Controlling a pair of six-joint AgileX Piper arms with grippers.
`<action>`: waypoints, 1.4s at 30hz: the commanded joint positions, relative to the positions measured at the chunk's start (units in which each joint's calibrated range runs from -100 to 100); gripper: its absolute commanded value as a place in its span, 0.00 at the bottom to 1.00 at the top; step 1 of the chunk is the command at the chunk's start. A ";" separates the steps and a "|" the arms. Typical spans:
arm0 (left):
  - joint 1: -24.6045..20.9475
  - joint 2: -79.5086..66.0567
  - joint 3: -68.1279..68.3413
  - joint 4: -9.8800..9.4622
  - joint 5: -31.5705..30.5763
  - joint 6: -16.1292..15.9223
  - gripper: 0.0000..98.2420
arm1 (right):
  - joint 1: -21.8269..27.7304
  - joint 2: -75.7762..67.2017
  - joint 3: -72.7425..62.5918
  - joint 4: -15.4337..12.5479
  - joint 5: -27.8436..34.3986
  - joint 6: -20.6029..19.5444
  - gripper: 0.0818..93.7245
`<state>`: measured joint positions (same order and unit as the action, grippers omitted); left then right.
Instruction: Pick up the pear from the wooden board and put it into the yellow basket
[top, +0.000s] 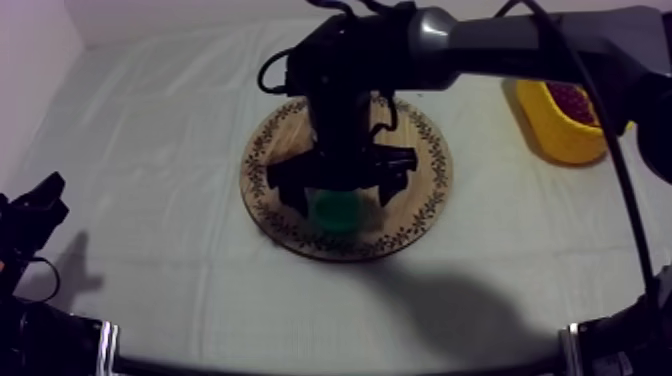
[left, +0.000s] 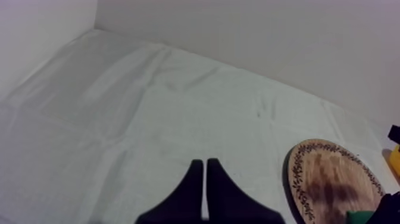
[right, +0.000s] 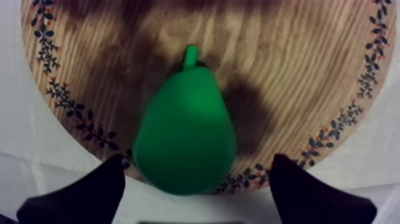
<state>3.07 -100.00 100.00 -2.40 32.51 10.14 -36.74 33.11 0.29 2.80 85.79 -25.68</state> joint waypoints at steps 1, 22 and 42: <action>0.01 0.00 0.00 -0.02 -0.01 -0.01 0.00 | -0.03 0.74 -0.26 -0.31 -0.68 0.41 0.86; 0.01 0.00 0.00 -0.02 -0.01 -0.01 0.00 | 1.52 7.06 -4.42 -0.06 -2.11 1.73 0.42; 0.01 0.00 0.00 -0.02 -0.01 -0.01 0.00 | 9.04 -14.01 -0.64 6.59 -0.57 8.74 0.35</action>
<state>3.07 -100.00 100.00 -2.40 32.51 10.14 -29.80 21.79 -0.31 8.48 85.96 -18.10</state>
